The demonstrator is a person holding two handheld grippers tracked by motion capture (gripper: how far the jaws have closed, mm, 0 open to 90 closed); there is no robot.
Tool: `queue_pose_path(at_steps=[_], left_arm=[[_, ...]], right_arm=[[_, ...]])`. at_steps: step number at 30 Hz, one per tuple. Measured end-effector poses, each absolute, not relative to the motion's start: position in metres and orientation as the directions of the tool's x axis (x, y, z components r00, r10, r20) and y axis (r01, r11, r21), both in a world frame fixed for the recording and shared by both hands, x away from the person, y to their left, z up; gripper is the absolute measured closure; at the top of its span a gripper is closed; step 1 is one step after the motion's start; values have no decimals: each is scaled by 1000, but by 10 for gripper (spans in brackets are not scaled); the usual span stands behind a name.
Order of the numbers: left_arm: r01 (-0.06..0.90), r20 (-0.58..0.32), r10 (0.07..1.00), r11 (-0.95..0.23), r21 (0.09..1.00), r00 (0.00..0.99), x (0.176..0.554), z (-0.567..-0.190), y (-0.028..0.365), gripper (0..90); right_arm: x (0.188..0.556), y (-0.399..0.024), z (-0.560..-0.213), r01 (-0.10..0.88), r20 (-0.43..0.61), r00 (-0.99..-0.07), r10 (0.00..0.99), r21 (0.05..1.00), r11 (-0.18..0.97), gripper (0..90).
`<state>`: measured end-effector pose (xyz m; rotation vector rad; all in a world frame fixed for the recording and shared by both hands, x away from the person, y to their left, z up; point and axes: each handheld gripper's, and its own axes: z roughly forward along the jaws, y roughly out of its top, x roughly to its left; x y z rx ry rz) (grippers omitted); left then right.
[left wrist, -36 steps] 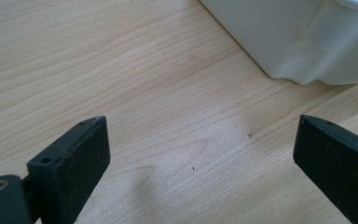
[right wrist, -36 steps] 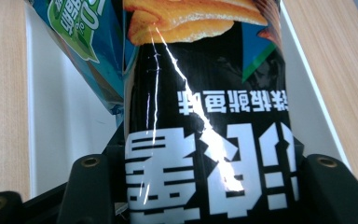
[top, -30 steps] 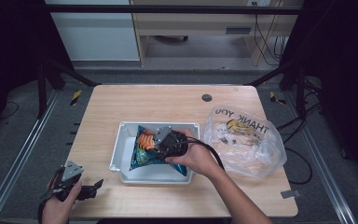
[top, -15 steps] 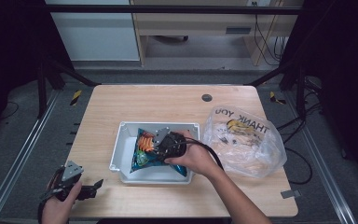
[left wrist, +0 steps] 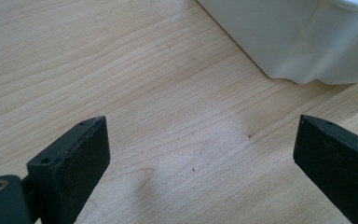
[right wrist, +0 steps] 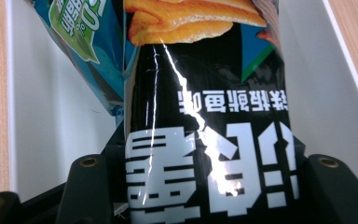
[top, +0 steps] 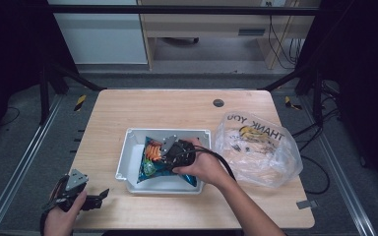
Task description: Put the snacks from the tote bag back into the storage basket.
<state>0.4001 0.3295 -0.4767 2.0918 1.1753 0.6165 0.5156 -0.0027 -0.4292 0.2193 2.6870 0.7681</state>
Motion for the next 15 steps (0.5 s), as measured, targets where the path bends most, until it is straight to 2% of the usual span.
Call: queue_pose_path(at_steps=[15], left_arm=[[565,89,869,-390,727,486,400,-477,330,33]], right_arm=[[517,-1,-430,63,-267,-932,244,545,836,396]])
